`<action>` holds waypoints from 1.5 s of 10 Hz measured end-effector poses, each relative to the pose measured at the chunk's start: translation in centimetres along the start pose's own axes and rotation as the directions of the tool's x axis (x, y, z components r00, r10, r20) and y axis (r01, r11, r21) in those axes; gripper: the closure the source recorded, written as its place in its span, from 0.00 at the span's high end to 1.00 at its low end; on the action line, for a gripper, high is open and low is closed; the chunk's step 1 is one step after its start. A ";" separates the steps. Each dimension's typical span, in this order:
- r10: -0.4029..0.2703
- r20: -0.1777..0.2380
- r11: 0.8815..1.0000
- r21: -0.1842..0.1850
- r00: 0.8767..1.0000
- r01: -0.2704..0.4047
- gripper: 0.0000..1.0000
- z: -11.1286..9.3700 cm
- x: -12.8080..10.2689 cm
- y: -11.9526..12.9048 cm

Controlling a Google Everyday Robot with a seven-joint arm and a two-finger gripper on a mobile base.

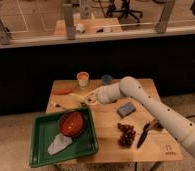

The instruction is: Place banana in metal cup

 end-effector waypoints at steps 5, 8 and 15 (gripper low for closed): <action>0.011 0.008 1.000 0.027 1.000 -0.011 0.07 0.7 1.4 -1.1; 0.019 -0.016 0.998 0.055 1.000 -0.019 0.07 0.1 2.7 -1.8; 0.061 -0.031 0.997 0.053 0.998 -0.060 0.07 -0.5 5.3 -1.5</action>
